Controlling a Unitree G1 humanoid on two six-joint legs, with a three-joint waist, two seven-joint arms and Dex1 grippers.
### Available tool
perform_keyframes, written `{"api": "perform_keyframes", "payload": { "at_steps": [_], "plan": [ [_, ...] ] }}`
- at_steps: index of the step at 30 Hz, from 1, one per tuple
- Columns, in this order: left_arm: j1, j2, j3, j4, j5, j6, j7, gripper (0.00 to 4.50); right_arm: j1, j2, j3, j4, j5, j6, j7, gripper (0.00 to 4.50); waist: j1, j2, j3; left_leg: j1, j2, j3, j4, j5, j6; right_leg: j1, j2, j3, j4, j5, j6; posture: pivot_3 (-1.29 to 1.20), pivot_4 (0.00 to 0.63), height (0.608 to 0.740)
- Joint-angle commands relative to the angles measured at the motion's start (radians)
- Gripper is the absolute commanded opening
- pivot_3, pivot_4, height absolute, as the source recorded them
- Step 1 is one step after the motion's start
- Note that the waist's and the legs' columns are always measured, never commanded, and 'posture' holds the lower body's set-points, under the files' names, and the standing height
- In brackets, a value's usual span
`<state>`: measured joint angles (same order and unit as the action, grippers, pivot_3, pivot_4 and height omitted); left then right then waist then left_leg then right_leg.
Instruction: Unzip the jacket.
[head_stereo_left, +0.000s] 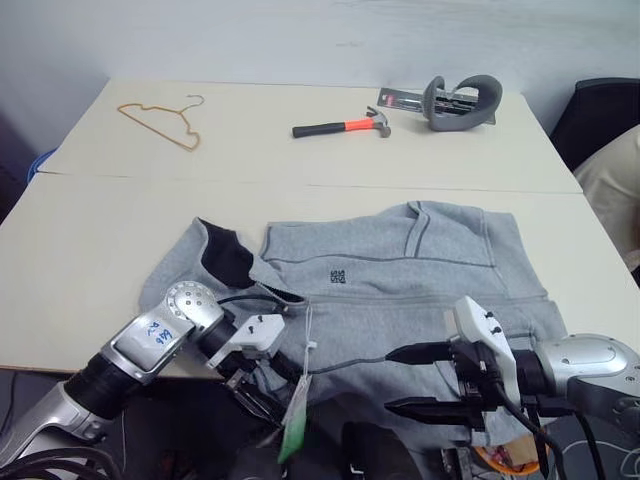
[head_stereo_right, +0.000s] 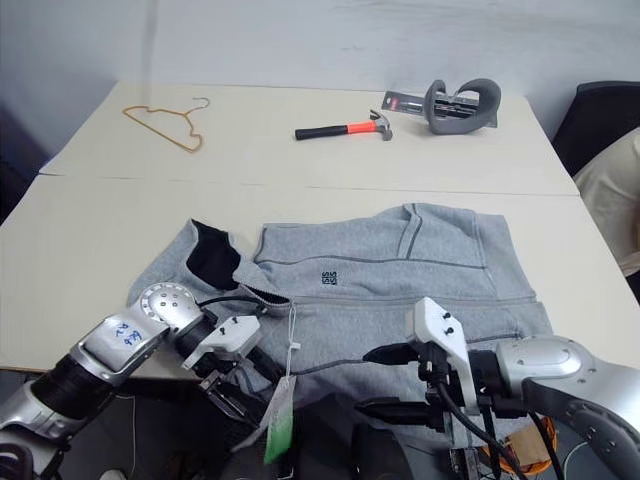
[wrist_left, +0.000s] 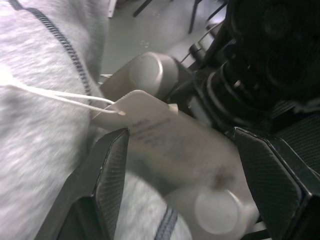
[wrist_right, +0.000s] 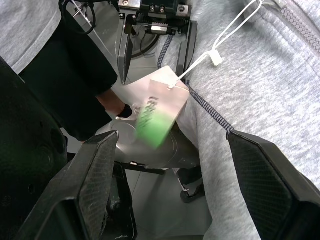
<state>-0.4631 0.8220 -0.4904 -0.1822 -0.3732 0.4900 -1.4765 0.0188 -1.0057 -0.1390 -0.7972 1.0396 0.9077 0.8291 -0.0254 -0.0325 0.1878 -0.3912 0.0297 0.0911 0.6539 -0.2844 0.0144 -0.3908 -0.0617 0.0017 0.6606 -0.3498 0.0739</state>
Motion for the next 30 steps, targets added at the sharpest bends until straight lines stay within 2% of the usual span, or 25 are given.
{"api": "perform_keyframes", "payload": {
  "at_steps": [1, 5, 10, 11, 16, 17, 19, 21, 24, 26, 29, 30],
  "plan": [
    [-0.018, -0.037, -0.024, -0.014, 0.070, 0.033, 0.067, 2.92, 0.003, -0.009, -0.036, -0.032, 0.011, -0.020, -0.001, 3.61, 0.000, 0.000, 0.000, 0.000, 0.000, 0.000, 0.000, 0.000, 0.000, 0.000, 0.000, 0.000, 0.000, 0.000, 0.000, 0.00, 0.150, 0.740],
    [-0.022, -0.073, -0.031, -0.001, 0.127, 0.041, 0.112, 1.55, 0.001, -0.004, -0.039, -0.030, 0.021, -0.023, -0.011, 3.61, 0.001, 0.000, 0.000, 0.000, 0.000, 0.000, 0.000, 0.000, 0.000, 0.000, 0.000, 0.000, 0.000, 0.000, 0.000, 0.00, 0.150, 0.740],
    [-0.020, -0.084, -0.033, -0.025, 0.137, 0.057, 0.111, 0.09, 0.005, -0.002, -0.037, -0.027, 0.018, -0.030, -0.016, 3.61, 0.001, 0.000, 0.000, 0.000, 0.000, 0.000, 0.000, 0.000, 0.000, 0.001, 0.000, 0.000, 0.000, 0.000, 0.000, 0.00, 0.150, 0.740],
    [-0.010, -0.075, -0.025, -0.032, 0.140, 0.015, 0.099, 0.04, 0.008, -0.004, -0.039, -0.028, 0.016, -0.032, -0.014, 3.61, 0.001, 0.000, 0.000, 0.000, 0.000, 0.000, 0.000, 0.000, 0.000, 0.001, 0.000, 0.000, 0.000, 0.000, 0.000, 0.00, 0.150, 0.740],
    [0.008, -0.035, 0.038, -0.037, 0.124, -0.105, 0.057, 0.04, 0.033, -0.018, -0.071, -0.035, 0.005, -0.042, 0.004, 3.61, 0.000, 0.000, 0.000, 0.000, 0.000, 0.000, 0.000, 0.000, 0.000, 0.001, 0.000, 0.000, 0.000, 0.000, 0.000, 0.00, 0.150, 0.740],
    [-0.005, -0.022, 0.074, -0.029, 0.092, -0.121, 0.026, 0.22, 0.042, -0.015, -0.081, -0.034, 0.003, -0.040, -0.007, 3.61, 0.000, 0.000, 0.000, 0.000, 0.000, 0.000, 0.000, 0.000, 0.000, 0.000, 0.000, 0.000, 0.000, 0.000, 0.000, 0.00, 0.150, 0.740],
    [-0.033, 0.002, 0.126, -0.012, 0.043, -0.135, -0.031, 0.55, 0.040, 0.005, -0.080, -0.024, -0.001, -0.036, -0.051, 3.96, -0.002, 0.000, 0.000, 0.000, 0.000, 0.000, 0.000, 0.000, 0.000, 0.000, 0.000, 0.000, 0.000, 0.000, 0.000, 0.00, 0.150, 0.740],
    [-0.064, 0.021, 0.167, 0.008, 0.005, -0.142, -0.083, 1.12, 0.019, 0.040, -0.052, -0.006, 0.017, -0.018, -0.111, 4.45, -0.001, 0.000, 0.000, 0.000, 0.000, 0.000, 0.000, 0.000, 0.000, 0.000, 0.000, 0.000, 0.000, 0.000, 0.000, 0.00, 0.150, 0.740],
    [-0.109, 0.053, 0.207, 0.019, -0.035, -0.119, -0.120, 1.94, -0.012, 0.090, 0.025, -0.006, 0.040, 0.004, -0.144, 4.50, -0.002, 0.000, 0.000, 0.000, 0.000, 0.000, 0.000, 0.000, -0.001, 0.000, 0.000, 0.000, 0.000, 0.000, 0.000, 0.00, 0.150, 0.740],
    [-0.127, 0.081, 0.214, 0.015, -0.048, -0.126, -0.132, 2.61, -0.047, 0.140, 0.130, 0.000, 0.014, 0.023, -0.161, 4.50, -0.004, 0.000, 0.000, 0.000, 0.000, 0.000, -0.001, 0.000, -0.001, 0.000, 0.000, 0.000, -0.001, 0.000, 0.000, 0.00, 0.150, 0.740],
    [-0.138, 0.096, 0.217, 0.003, -0.057, -0.129, -0.122, 2.61, -0.071, 0.185, 0.238, 0.014, -0.018, 0.040, -0.159, 4.50, -0.003, 0.000, 0.000, 0.000, 0.000, 0.000, -0.002, 0.000, -0.001, -0.001, 0.000, 0.000, -0.001, 0.000, 0.000, 0.00, 0.150, 0.740],
    [-0.140, 0.100, 0.215, -0.004, -0.063, -0.119, -0.115, 2.64, -0.074, 0.189, 0.276, 0.017, -0.042, 0.037, -0.142, 4.32, -0.003, 0.000, 0.000, 0.000, 0.000, 0.000, -0.001, 0.000, -0.001, -0.001, 0.000, 0.000, -0.001, 0.000, 0.000, 0.00, 0.150, 0.740]
  ]
}}
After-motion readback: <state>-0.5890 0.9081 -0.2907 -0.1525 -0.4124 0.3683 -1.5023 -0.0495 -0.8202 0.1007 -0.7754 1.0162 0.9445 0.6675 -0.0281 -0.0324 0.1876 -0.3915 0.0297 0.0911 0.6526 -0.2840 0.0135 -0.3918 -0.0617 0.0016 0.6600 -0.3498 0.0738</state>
